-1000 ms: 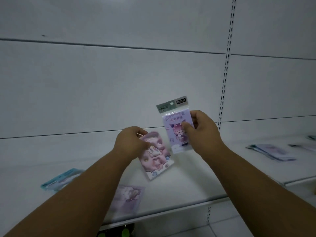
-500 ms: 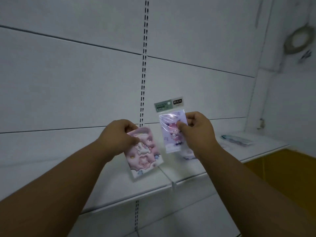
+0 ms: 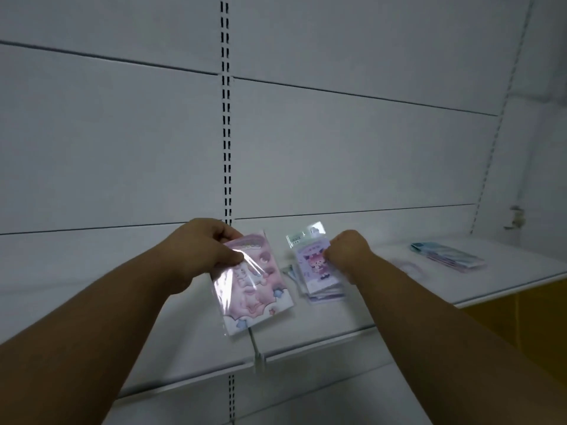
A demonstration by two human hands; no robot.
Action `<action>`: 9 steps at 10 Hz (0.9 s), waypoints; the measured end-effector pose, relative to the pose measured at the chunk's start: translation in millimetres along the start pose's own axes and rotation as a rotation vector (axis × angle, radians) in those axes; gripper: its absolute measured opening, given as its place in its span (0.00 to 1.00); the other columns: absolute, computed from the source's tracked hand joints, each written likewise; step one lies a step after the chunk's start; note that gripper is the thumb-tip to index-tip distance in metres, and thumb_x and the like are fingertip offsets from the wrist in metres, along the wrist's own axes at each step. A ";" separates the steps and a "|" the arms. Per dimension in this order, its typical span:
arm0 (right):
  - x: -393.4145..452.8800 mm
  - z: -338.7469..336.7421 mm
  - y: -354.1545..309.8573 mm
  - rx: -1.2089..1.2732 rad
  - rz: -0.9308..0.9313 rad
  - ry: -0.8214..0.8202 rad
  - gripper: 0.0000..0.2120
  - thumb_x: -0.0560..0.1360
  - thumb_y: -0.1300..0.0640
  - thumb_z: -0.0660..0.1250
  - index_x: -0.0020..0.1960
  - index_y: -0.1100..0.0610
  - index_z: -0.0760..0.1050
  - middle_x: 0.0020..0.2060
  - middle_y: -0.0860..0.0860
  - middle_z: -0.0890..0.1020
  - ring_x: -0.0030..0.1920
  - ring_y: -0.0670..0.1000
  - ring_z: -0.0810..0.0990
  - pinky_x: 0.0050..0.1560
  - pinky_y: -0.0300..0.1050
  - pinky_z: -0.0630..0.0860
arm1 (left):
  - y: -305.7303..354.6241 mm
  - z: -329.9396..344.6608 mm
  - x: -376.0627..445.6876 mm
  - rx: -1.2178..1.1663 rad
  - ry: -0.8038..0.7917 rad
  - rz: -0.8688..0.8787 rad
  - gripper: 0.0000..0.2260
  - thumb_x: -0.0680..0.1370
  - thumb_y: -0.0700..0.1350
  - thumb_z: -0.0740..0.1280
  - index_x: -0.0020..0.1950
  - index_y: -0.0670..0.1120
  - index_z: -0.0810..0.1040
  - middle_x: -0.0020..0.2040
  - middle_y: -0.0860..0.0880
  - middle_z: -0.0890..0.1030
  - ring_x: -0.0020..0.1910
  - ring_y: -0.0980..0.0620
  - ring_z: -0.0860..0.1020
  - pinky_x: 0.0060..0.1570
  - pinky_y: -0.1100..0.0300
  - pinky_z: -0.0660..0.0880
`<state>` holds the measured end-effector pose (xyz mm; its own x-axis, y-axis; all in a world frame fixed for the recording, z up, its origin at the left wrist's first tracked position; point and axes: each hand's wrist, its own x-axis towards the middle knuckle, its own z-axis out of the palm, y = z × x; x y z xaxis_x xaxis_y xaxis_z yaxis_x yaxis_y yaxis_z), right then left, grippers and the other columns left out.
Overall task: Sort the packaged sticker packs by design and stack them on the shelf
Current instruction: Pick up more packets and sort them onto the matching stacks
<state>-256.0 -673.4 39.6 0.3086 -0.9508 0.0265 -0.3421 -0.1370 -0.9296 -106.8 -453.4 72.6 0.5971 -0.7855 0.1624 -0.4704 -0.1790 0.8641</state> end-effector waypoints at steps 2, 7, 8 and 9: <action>17.8 17.0 21.0 -0.350 -0.097 0.086 0.05 0.71 0.57 0.68 0.42 0.58 0.74 0.41 0.54 0.79 0.53 0.57 0.81 0.47 0.42 0.72 | 10.3 4.4 28.4 -0.071 -0.060 0.022 0.09 0.71 0.31 0.73 0.48 0.41 0.82 0.45 0.39 0.86 0.44 0.39 0.85 0.47 0.48 0.82; 7.6 -126.8 30.6 -0.043 -0.371 -0.033 0.09 0.79 0.56 0.66 0.48 0.62 0.78 0.40 0.61 0.85 0.29 0.49 0.79 0.31 0.41 0.78 | 86.1 162.1 123.7 -0.262 -0.226 0.032 0.07 0.78 0.45 0.68 0.50 0.41 0.80 0.44 0.42 0.85 0.42 0.44 0.83 0.46 0.52 0.81; 36.0 -170.7 50.3 -0.047 -0.352 0.012 0.08 0.78 0.56 0.66 0.47 0.61 0.78 0.39 0.60 0.85 0.29 0.49 0.79 0.32 0.43 0.77 | 101.6 215.4 143.4 -0.326 -0.307 -0.042 0.10 0.78 0.50 0.69 0.47 0.43 0.79 0.41 0.44 0.84 0.38 0.47 0.80 0.41 0.55 0.76; 76.0 -221.6 70.8 -0.041 -0.351 0.073 0.07 0.78 0.57 0.67 0.45 0.60 0.79 0.38 0.61 0.85 0.27 0.50 0.78 0.32 0.45 0.77 | 127.3 278.9 169.0 -0.488 -0.326 -0.077 0.06 0.77 0.44 0.71 0.44 0.42 0.79 0.39 0.45 0.82 0.36 0.50 0.78 0.35 0.59 0.74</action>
<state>-453.4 -817.0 57.3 0.3501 -0.8610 0.3688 -0.2626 -0.4682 -0.8437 -247.0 -774.2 77.1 0.3511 -0.9363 0.0021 -0.0343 -0.0106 0.9994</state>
